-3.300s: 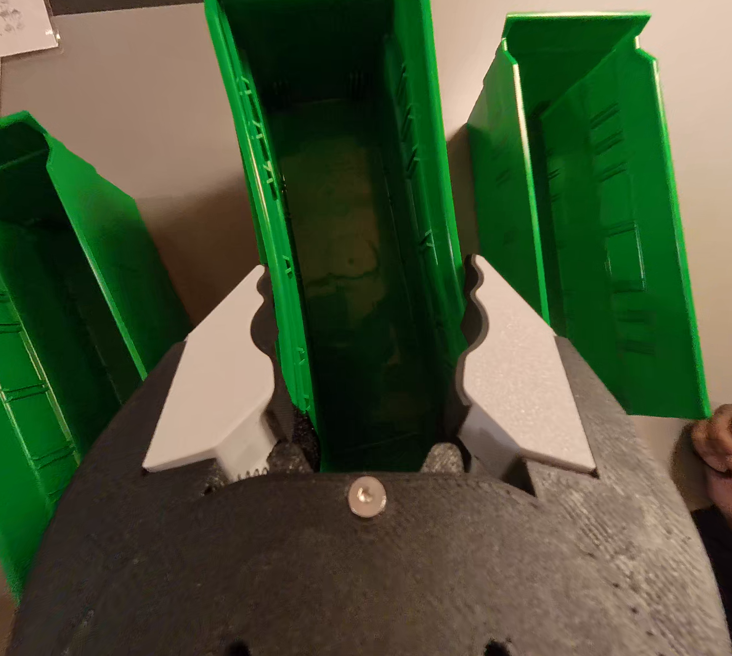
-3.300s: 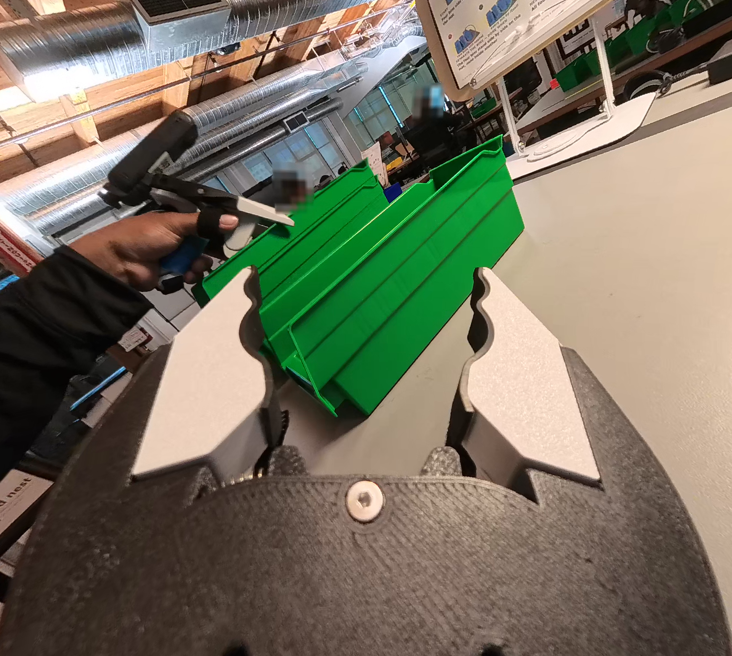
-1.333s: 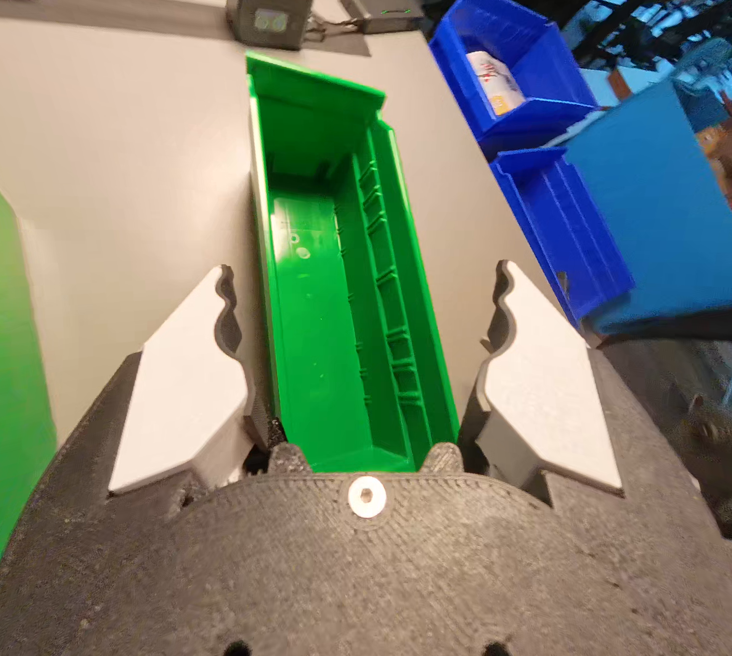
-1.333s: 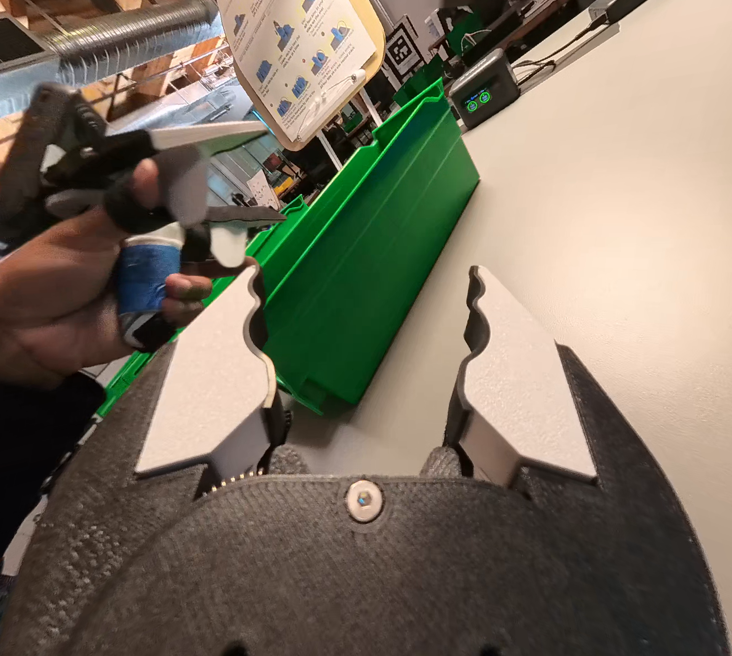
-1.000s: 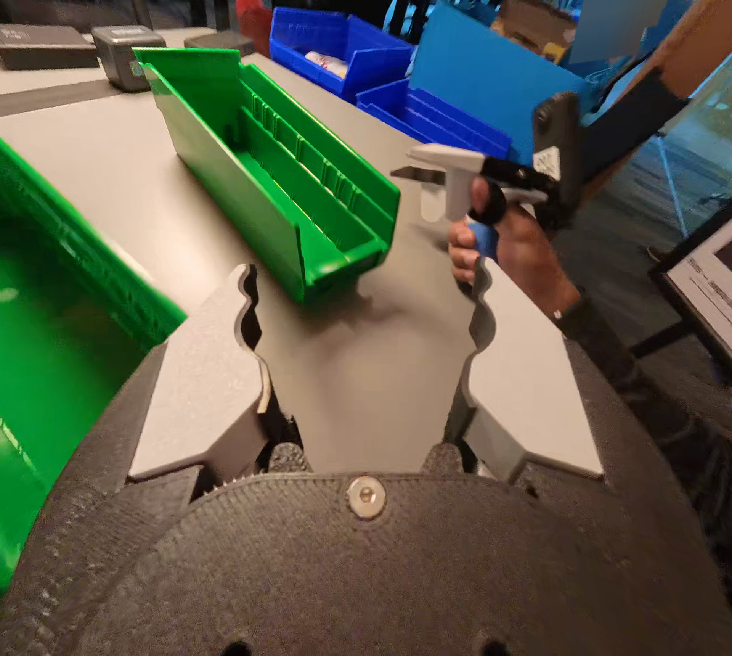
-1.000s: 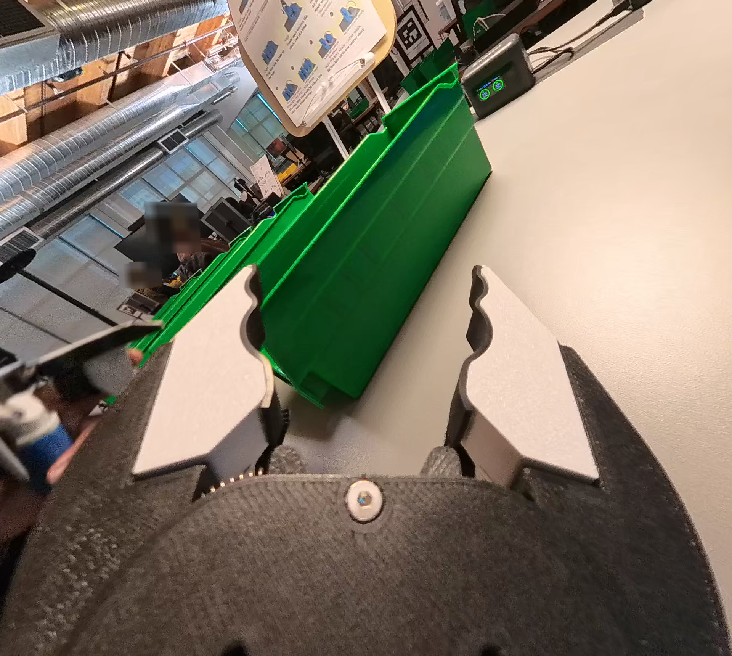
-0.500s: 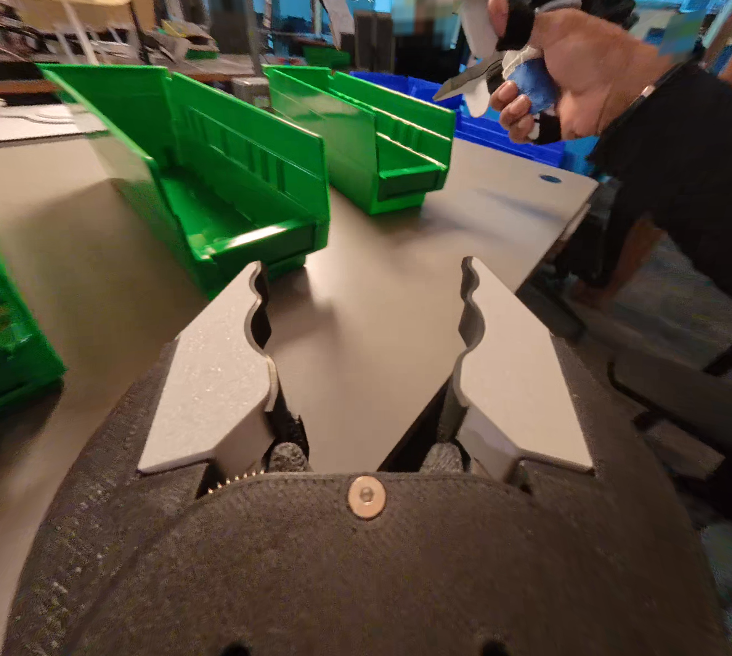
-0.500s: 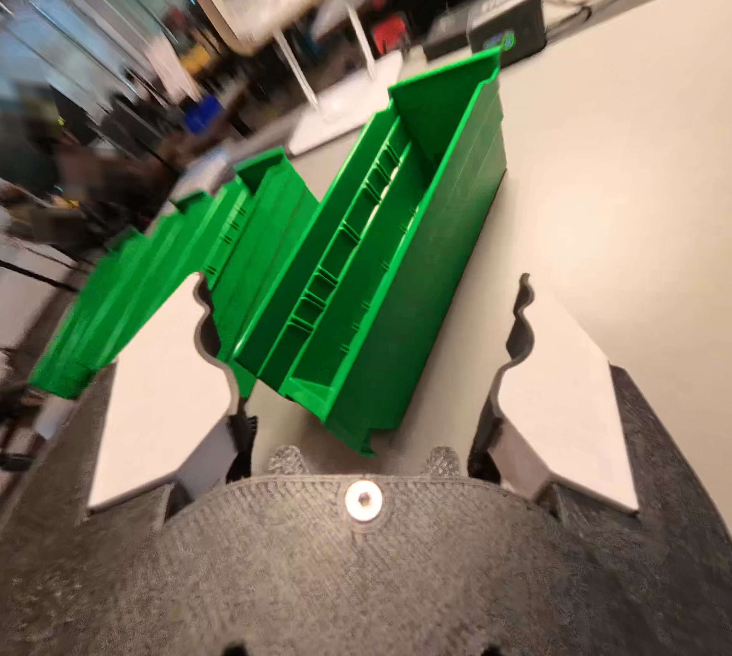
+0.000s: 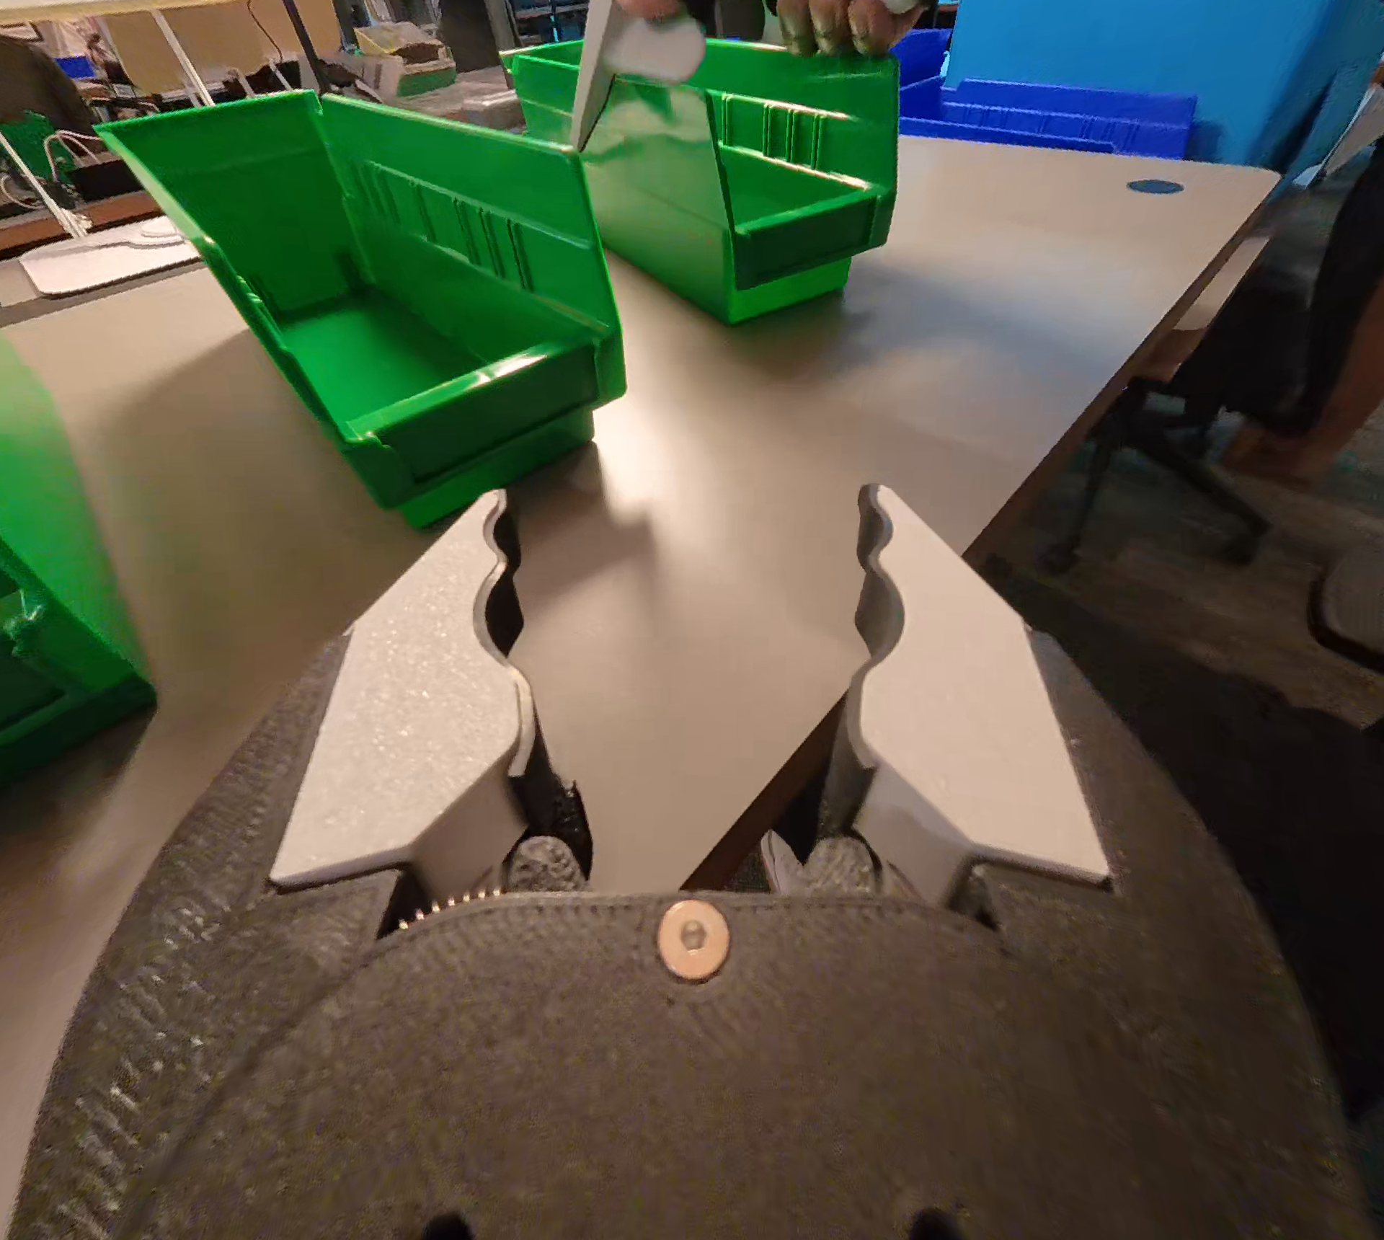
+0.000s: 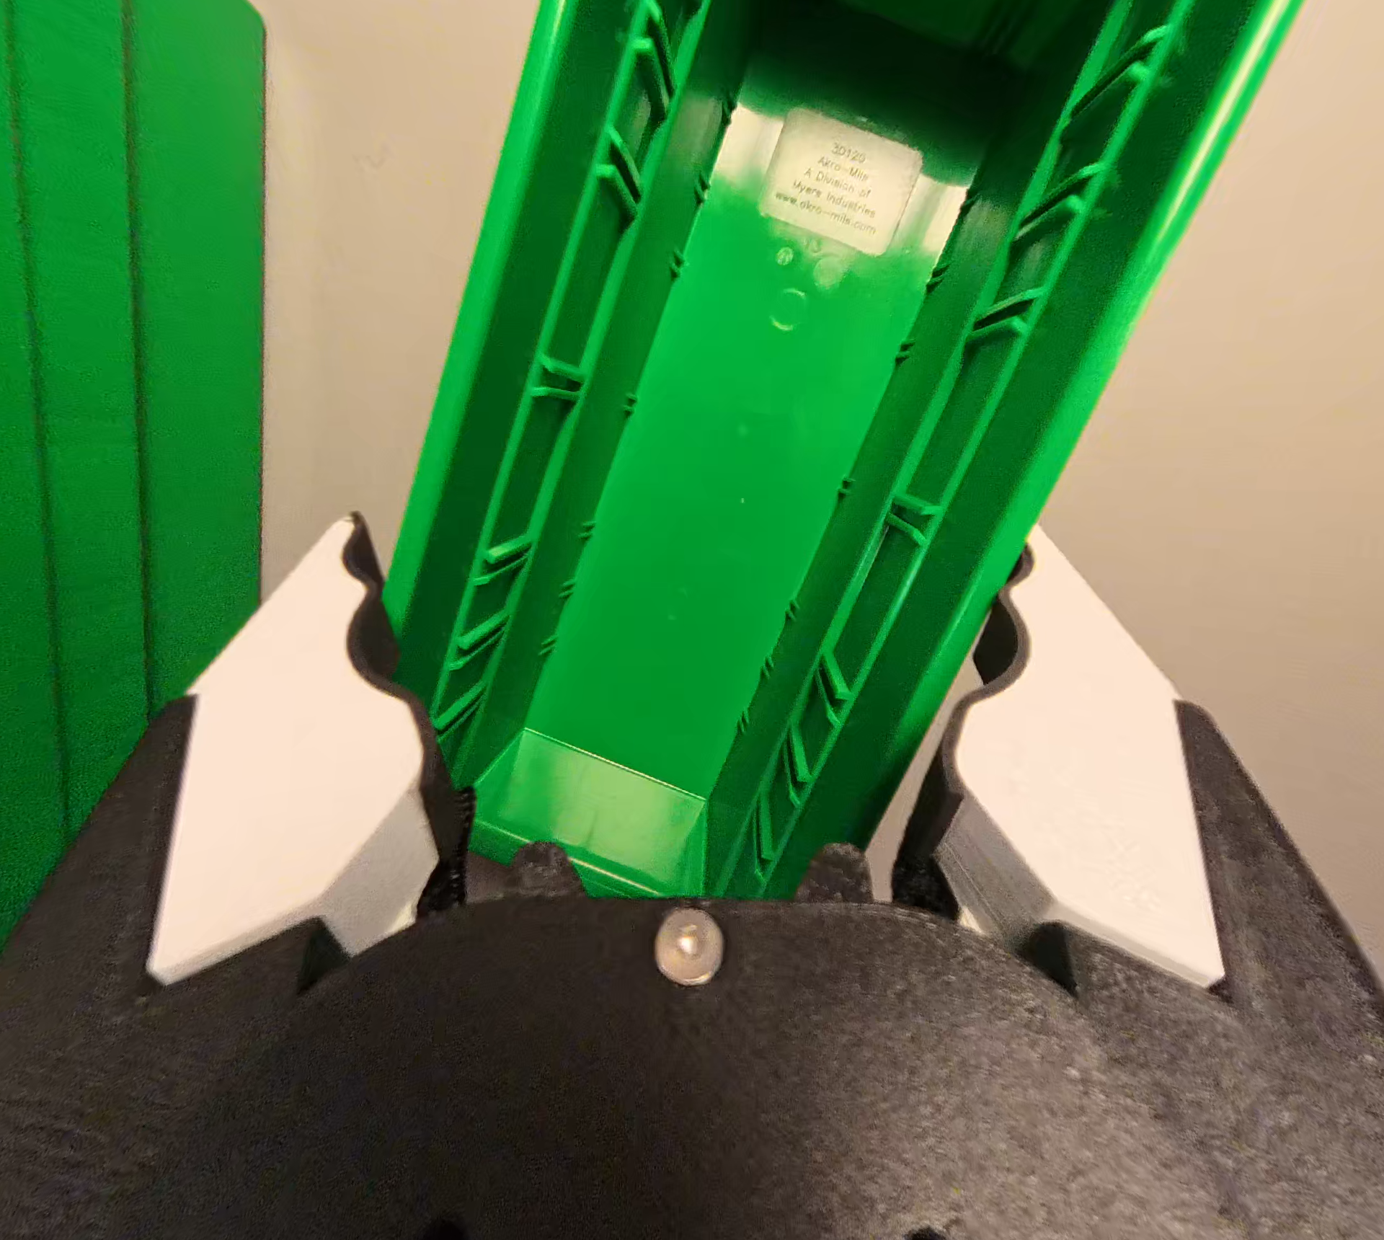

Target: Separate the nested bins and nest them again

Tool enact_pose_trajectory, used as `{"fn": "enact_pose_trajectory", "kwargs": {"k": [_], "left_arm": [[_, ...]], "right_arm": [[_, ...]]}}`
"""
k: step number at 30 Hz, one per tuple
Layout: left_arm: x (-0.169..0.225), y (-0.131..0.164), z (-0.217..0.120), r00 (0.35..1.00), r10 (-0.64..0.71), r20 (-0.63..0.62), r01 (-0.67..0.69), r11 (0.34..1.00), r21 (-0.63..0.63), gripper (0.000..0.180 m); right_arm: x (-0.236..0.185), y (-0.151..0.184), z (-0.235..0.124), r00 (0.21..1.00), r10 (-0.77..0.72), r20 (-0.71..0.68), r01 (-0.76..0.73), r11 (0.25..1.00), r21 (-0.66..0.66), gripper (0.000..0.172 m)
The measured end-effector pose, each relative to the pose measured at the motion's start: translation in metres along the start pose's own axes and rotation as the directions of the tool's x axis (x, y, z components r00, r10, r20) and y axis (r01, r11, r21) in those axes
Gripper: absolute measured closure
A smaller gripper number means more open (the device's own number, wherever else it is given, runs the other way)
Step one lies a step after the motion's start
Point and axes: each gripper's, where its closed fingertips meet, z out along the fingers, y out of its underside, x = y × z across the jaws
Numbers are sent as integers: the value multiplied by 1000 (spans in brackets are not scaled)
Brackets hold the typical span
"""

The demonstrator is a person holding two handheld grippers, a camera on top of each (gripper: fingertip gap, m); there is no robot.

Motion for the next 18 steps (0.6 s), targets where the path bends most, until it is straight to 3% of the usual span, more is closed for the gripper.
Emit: {"fn": "enact_pose_trajectory", "kwargs": {"k": [5, 10, 14, 18], "left_arm": [[-14, -4, -8, 993, -117, -1, 117, 993, -5, 88], [-63, 12, -32, 977, -146, 155, 158, 985, -69, 86], [-84, 10, -46, 949, -274, 159, 276, 961, 8, 87], [-85, 11, -46, 948, -276, 158, 276, 961, 21, 92]], "right_arm": [[4, 4, -2, 1000, -25, 14, 25, 1000, -18, 17], [13, 10, -4, 998, -49, 27, 50, 998, -39, 14], [11, 14, -3, 997, -33, 73, 36, 999, -30, 14], [7, 16, -7, 993, -24, 118, 27, 1000, -17, 33]]}}
